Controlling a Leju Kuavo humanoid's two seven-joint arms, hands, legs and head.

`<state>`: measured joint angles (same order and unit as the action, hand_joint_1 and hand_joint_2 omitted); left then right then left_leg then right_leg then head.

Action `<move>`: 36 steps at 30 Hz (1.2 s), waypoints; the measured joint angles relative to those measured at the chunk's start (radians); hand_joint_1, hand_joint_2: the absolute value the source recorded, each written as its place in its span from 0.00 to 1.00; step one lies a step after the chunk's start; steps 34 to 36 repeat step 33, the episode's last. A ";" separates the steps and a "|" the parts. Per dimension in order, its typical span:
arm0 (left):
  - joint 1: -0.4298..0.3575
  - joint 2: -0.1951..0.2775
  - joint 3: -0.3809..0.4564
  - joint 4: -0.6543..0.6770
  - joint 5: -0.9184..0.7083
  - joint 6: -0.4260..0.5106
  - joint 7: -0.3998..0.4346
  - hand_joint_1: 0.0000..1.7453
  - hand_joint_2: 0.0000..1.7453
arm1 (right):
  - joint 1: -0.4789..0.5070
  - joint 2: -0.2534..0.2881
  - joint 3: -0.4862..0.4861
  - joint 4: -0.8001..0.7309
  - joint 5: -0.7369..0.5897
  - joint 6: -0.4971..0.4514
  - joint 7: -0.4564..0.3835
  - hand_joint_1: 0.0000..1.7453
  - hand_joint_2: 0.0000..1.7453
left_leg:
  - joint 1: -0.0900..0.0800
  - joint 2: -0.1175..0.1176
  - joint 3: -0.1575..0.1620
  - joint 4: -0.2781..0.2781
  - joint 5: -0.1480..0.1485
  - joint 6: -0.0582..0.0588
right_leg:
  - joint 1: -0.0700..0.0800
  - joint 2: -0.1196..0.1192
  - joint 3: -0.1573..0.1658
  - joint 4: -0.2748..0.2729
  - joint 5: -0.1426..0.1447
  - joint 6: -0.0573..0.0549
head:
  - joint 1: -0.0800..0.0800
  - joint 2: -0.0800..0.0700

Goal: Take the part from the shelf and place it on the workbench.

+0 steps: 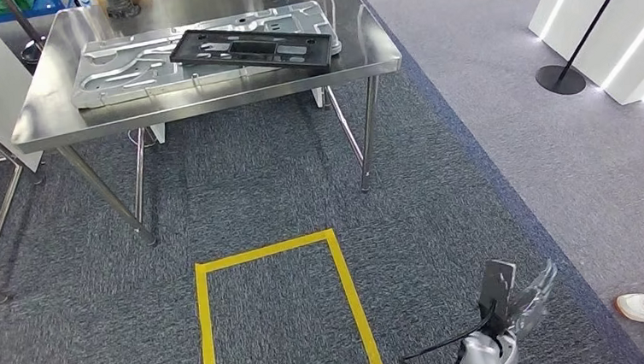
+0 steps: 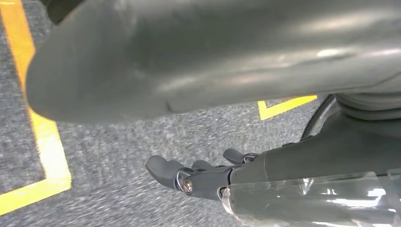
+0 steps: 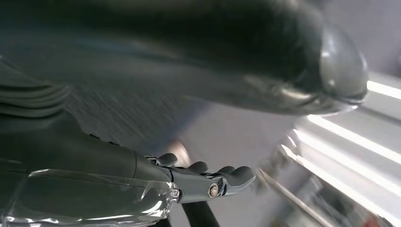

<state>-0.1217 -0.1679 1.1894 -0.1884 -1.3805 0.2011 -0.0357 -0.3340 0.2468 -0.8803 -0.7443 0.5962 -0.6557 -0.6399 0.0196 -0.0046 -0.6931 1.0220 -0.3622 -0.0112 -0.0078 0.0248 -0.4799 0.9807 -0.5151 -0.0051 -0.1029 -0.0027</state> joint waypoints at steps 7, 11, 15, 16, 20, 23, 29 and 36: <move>-0.002 0.000 0.003 0.000 -0.011 -0.001 -0.008 0.00 0.00 | 0.078 -0.041 0.073 0.247 0.009 0.101 0.212 0.00 0.00 | 0.002 0.002 0.004 0.288 -0.148 0.004 | 0.018 -0.048 -0.126 0.005 0.096 -0.014 | 0.000 0.000; -0.014 0.002 0.000 0.000 -0.027 0.002 -0.009 0.00 0.00 | 0.130 -0.059 0.096 0.350 0.027 0.186 0.321 0.00 0.00 | -0.016 0.016 0.265 -0.006 -0.182 0.028 | 0.023 -0.064 -0.170 0.015 0.138 -0.001 | 0.000 0.000; -0.013 0.002 -0.009 0.000 -0.037 0.007 -0.010 0.00 0.25 | 0.162 -0.068 0.105 0.417 -0.002 0.326 0.382 0.00 0.00 | -0.024 0.013 0.291 -0.086 -0.187 0.041 | 0.012 -0.064 -0.192 0.032 0.149 0.023 | 0.000 0.000; -0.011 0.001 -0.010 0.000 -0.039 0.008 -0.009 0.00 0.50 | 0.170 -0.069 0.105 0.429 -0.014 0.362 0.392 0.00 0.25 | -0.024 0.014 0.283 -0.087 -0.176 0.047 | 0.009 -0.055 -0.206 0.068 0.118 0.028 | 0.000 0.000; -0.010 0.001 -0.014 0.000 -0.046 0.011 0.004 0.00 1.00 | 0.191 -0.068 0.105 0.465 -0.053 0.512 0.435 0.00 0.75 | -0.029 0.011 0.230 -0.074 -0.141 0.057 | 0.004 -0.031 -0.270 0.299 -0.031 0.037 | 0.000 0.000; -0.009 -0.001 -0.016 0.000 -0.052 0.013 0.021 0.00 1.00 | 0.191 -0.069 0.105 0.481 -0.045 0.601 0.453 0.00 0.25 | -0.030 0.006 0.193 -0.049 -0.129 0.054 | 0.005 -0.028 -0.157 0.187 0.002 0.031 | 0.000 0.000; -0.014 -0.006 -0.024 0.000 -0.041 -0.005 0.034 0.00 1.00 | 0.177 -0.075 0.138 0.495 0.022 0.708 0.437 0.00 1.00 | -0.032 0.001 0.163 -0.025 -0.118 0.030 | 0.010 -0.025 -0.055 0.014 0.038 0.000 | 0.000 0.000; -0.001 -0.001 -0.073 0.000 0.010 -0.016 0.033 0.00 1.00 | 0.176 -0.087 0.194 0.497 0.036 0.731 0.435 0.00 1.00 | -0.026 0.002 0.113 0.088 -0.197 0.010 | 0.001 -0.036 -0.060 0.002 0.053 -0.014 | 0.000 0.000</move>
